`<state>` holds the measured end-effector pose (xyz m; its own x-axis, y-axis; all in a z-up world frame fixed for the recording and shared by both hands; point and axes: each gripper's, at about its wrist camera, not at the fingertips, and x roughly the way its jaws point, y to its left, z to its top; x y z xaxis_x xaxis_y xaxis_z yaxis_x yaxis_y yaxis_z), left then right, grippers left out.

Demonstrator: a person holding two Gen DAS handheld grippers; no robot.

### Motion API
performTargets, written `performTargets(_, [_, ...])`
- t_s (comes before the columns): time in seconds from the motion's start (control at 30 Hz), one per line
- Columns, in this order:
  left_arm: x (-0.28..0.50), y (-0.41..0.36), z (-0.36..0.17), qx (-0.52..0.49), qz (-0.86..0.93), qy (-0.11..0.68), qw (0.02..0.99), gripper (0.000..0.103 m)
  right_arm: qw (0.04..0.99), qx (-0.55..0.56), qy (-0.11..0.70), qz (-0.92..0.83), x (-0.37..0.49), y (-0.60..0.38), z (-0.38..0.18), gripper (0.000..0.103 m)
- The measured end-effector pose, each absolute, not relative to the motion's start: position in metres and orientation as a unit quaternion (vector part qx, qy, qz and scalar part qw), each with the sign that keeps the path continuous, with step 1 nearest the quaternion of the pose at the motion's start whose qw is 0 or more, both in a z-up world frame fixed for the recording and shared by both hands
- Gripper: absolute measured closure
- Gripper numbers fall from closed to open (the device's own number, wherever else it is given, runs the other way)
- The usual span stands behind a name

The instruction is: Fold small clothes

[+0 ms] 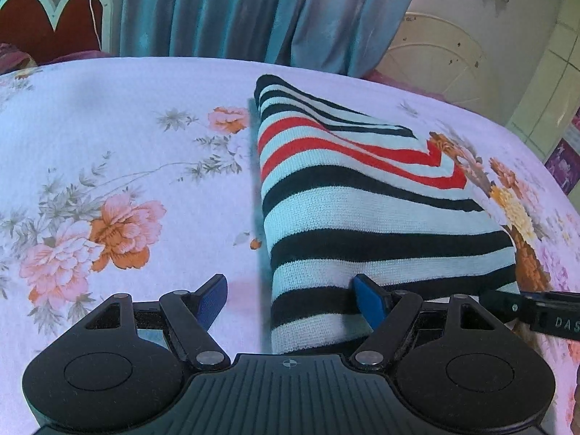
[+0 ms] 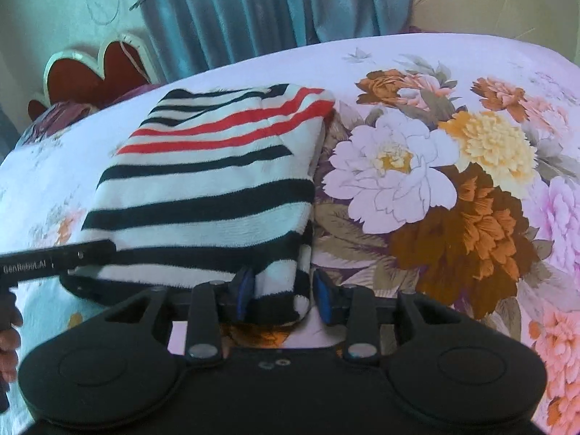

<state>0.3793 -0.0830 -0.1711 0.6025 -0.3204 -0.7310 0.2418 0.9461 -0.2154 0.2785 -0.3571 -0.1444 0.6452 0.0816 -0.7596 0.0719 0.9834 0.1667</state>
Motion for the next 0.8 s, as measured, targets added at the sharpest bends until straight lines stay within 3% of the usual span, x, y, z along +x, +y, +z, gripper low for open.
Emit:
performTargets(0.07, [0.379,-0.086,-0.163,-0.036,-0.157,0.414,0.896,0.027,0.901,0.086,0.424,0.007,0.276,-0.357,-0.14,0.063])
performTargets(0.13, [0.378,-0.088,-0.156,-0.03,-0.159,0.409,0.898,0.027,0.904,0.082,0.42,0.002,0.277,-0.36,-0.134,0.043])
performTargets(0.3, [0.389,-0.093,-0.139,-0.034,-0.163,0.404,0.9,0.023,0.912,0.104,0.397,0.003,0.293,-0.375,-0.115,0.038])
performTargets(0.4, [0.399,-0.096,-0.13,-0.044,-0.161,0.396,0.903,0.016,0.91,0.127,0.395,0.011,0.309,-0.382,-0.108,0.026])
performTargets(0.8, [0.455,-0.111,-0.151,-0.06,-0.169,0.422,0.889,0.013,0.881,0.18,0.436,0.032,0.379,-0.399,-0.136,0.022])
